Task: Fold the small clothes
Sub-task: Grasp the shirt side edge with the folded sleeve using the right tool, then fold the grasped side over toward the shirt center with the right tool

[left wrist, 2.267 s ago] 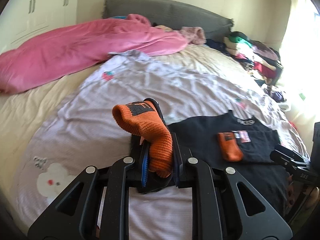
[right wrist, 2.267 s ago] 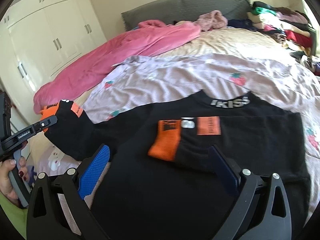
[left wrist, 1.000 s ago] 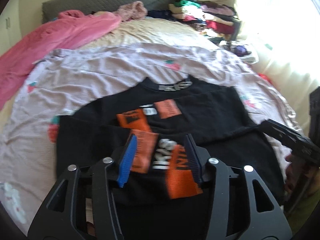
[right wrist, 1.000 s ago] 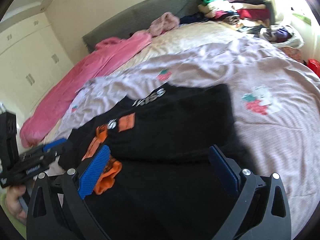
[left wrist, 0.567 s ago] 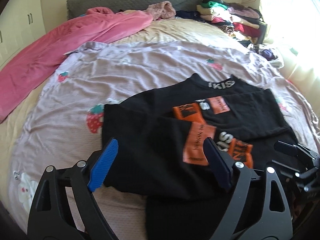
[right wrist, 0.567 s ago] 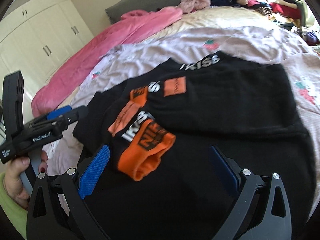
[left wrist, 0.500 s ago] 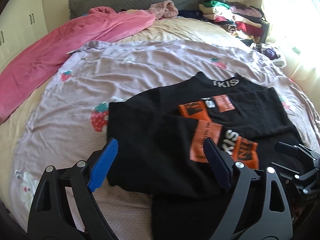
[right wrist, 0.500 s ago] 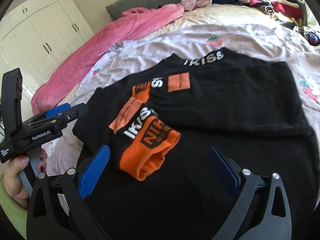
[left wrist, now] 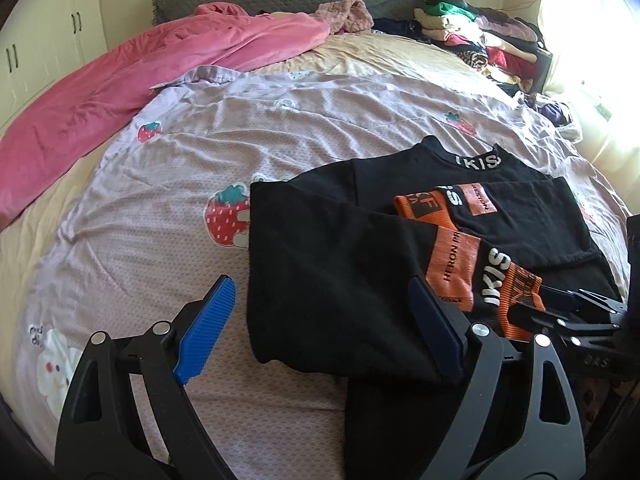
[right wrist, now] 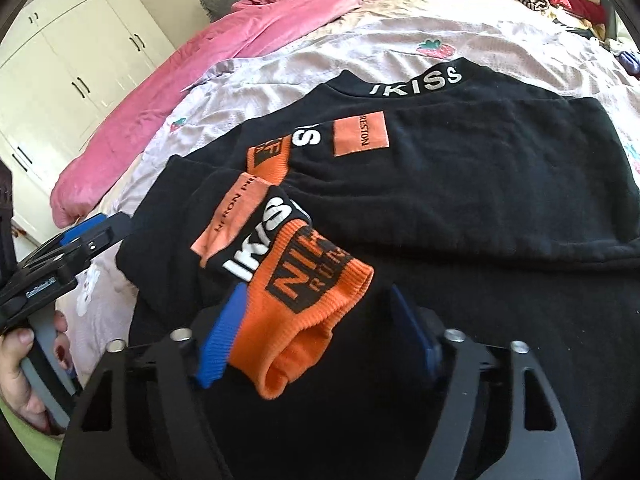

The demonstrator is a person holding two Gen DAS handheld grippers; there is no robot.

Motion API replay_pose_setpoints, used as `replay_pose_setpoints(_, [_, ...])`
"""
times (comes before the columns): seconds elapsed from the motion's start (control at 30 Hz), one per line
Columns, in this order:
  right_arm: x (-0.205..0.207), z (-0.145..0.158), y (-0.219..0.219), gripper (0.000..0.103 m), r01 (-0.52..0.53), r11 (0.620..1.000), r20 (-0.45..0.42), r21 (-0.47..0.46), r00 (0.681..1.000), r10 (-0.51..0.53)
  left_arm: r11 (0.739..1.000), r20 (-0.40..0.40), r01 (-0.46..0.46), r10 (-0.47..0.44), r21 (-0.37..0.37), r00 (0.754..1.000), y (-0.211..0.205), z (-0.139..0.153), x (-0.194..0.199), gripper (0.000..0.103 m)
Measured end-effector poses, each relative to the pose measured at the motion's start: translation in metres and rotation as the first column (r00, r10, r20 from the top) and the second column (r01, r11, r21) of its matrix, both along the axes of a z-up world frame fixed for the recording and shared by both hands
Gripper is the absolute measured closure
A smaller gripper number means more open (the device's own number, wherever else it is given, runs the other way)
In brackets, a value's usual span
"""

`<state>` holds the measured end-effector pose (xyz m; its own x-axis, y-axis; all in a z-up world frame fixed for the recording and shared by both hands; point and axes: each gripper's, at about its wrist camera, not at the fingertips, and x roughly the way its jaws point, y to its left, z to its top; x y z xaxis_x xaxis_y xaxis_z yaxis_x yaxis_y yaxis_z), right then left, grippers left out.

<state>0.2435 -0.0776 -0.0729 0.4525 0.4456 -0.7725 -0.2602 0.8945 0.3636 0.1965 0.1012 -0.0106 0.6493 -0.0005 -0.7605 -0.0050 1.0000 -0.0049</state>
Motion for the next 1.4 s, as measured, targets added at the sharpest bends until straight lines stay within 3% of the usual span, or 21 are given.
replay_pose_setpoints(0.13, [0.005,-0.001,0.006,0.068,-0.006,1.000,0.013,0.008,1.000,0.006,1.000,-0.004,-0.004,0.004,-0.010,1.000,0.004,-0.002,-0.001,0.022])
replay_pose_setpoints(0.2, [0.005,0.001,0.013,0.086,-0.060,0.998,0.020,0.014,0.998,0.060,1.000,-0.002,-0.002,0.002,-0.007,1.000,0.005,-0.002,-0.002,0.022])
replay_pose_setpoints(0.23, [0.005,0.002,0.017,0.089,-0.078,0.997,0.028,0.014,0.997,0.078,1.000,-0.003,-0.002,0.002,-0.004,1.000,0.005,-0.002,-0.002,0.022])
replay_pose_setpoints(0.47, [-0.007,0.043,0.022,0.092,-0.158,0.987,0.191,-0.035,0.968,0.161,1.000,0.006,0.002,-0.002,-0.005,1.000,0.006,0.003,-0.004,0.022])
replay_pose_setpoints(0.63, [0.004,0.080,-0.004,0.092,-0.119,0.990,0.274,-0.078,0.952,0.136,1.000,0.017,0.010,-0.010,-0.004,1.000,0.004,0.010,-0.003,0.022])
replay_pose_setpoints(0.83, [0.027,0.103,-0.047,0.092,-0.036,0.985,0.324,-0.171,0.942,0.091,1.000,0.038,0.010,-0.009,-0.009,0.999,-0.003,0.014,0.001,0.022])
replay_pose_setpoints(1.4, [0.054,0.083,-0.102,0.092,0.059,0.963,0.311,-0.264,0.950,0.027,0.995,0.010,0.098,-0.098,0.018,0.995,-0.045,0.005,0.022,0.025])
